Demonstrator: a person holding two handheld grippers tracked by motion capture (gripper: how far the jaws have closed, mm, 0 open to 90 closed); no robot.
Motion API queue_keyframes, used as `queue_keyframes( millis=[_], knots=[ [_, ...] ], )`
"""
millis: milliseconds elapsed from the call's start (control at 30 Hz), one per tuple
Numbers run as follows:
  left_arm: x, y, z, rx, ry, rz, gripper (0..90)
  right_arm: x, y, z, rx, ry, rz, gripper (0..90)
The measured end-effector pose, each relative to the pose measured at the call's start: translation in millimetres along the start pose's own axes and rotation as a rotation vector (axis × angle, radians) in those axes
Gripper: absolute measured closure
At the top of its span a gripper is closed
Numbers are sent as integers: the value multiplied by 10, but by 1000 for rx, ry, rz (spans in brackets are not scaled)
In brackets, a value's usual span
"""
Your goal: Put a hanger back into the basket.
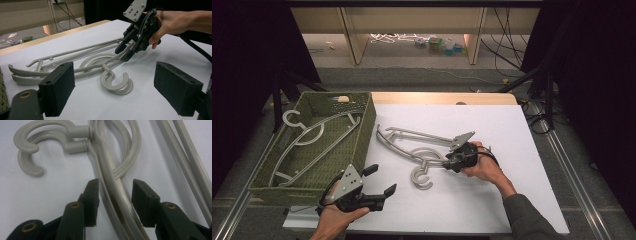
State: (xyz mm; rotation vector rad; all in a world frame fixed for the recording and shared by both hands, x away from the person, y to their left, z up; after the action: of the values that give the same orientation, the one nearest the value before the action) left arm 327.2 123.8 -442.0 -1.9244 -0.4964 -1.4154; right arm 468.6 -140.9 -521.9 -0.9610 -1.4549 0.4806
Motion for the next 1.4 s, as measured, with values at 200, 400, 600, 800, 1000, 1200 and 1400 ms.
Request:
queue_keyframes(
  millis=[200, 400, 600, 800, 1000, 1200, 1400],
  knots=[
    [-11, 7, 5, 0, -8, 6, 168, -8, 23, -16, 23, -19, 3, 643],
    [-15, 9, 13, 1, -4, 9, 169, -2, -8, -21, 49, -81, -3, 695],
    [-17, 8, 15, 5, -15, 7, 171, 39, -56, -2, 50, -171, -6, 790],
    [-19, 6, 13, 5, -24, 4, 173, 77, -172, -46, 15, -230, -19, 817],
    [-15, 7, 25, 9, -11, 4, 177, 132, -300, -1, 31, -263, -50, 819],
    [-15, 3, 28, 15, 17, 1, 199, 220, -550, 67, 31, -316, -116, 820],
    [-4, 8, 22, 9, 18, -5, 208, 298, -741, 130, 30, -323, -182, 819]
  ],
)
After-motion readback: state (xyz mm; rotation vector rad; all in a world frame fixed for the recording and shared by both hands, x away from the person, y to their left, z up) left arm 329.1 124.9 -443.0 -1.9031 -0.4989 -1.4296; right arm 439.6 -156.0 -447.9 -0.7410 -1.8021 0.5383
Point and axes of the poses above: each handheld gripper's, and its own axes: y roughly forward along the jaws, x roughly out of its top, z roughly to its left, the point moved 6 cm from there along y, roughly forward along the jaws, and after that the axes turned 8 degrees about -y, right-handed, at the moved point
